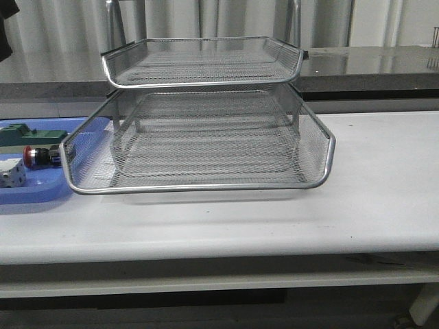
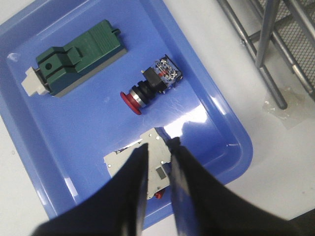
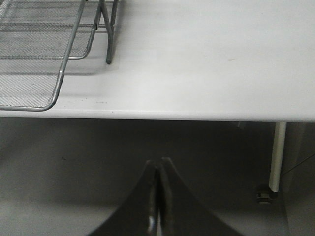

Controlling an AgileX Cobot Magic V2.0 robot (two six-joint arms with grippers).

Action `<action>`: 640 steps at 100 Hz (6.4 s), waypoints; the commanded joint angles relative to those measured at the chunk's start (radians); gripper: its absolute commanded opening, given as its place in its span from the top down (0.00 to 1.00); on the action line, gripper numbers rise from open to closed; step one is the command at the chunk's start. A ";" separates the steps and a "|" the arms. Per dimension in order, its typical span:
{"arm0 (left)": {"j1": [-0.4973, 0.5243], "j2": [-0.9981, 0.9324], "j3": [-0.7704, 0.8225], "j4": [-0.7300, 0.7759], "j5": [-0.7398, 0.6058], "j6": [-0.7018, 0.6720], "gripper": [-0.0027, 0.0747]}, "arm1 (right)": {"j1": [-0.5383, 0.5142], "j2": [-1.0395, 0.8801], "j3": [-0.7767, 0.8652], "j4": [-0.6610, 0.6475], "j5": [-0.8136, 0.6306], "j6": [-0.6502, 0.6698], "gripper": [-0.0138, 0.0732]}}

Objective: Place button on rack with both arms
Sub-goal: 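Reach the left gripper into the blue tray and grasp the red button, then lift the red button with the left gripper toward the rack, then lower the red button into the pulled-out middle tray and open the left gripper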

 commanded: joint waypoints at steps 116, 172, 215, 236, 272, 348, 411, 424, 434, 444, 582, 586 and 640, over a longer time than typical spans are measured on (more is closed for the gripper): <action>-0.023 0.237 -0.163 -0.035 -0.187 0.284 0.36 | 0.000 0.004 -0.030 -0.015 -0.052 0.001 0.92; -0.052 0.433 -0.303 0.046 -0.187 0.286 0.36 | 0.000 0.004 -0.030 -0.015 -0.051 0.001 0.92; -0.027 0.452 -0.303 0.074 -0.188 0.314 0.36 | 0.000 0.004 -0.030 -0.015 -0.051 0.001 0.92; -0.023 0.491 -0.303 0.065 -0.189 0.315 0.36 | 0.000 0.004 -0.030 -0.015 -0.051 0.001 0.92; -0.023 0.519 -0.303 0.052 -0.189 0.315 0.37 | 0.000 0.004 -0.030 -0.015 -0.051 0.001 0.92; -0.016 0.513 -0.475 0.038 0.049 0.301 0.99 | 0.000 0.004 -0.030 -0.015 -0.051 0.001 0.92; 0.019 0.278 -0.668 -0.055 0.237 0.172 0.99 | 0.000 0.004 -0.030 -0.015 -0.051 0.001 0.92; 0.014 0.197 -0.624 -0.094 0.237 0.172 0.99 | 0.000 0.004 -0.030 -0.015 -0.051 0.001 0.92; 0.011 0.127 -0.567 -0.118 0.237 0.172 0.99 | 0.000 0.004 -0.030 -0.015 -0.051 0.001 0.92; 0.011 0.051 -0.491 -0.157 0.237 0.174 0.99 | 0.000 0.004 -0.030 -0.015 -0.051 0.001 0.92; -0.548 0.099 -0.200 -0.169 0.235 0.229 0.99 | 0.000 0.004 -0.030 -0.015 -0.051 0.001 0.92; -0.548 0.108 -0.200 -0.161 0.235 0.229 0.99 | 0.000 0.004 -0.030 -0.015 -0.051 0.001 0.92; -0.548 0.164 -0.200 -0.174 0.237 0.229 0.99 | 0.000 0.004 -0.030 -0.015 -0.051 0.001 0.92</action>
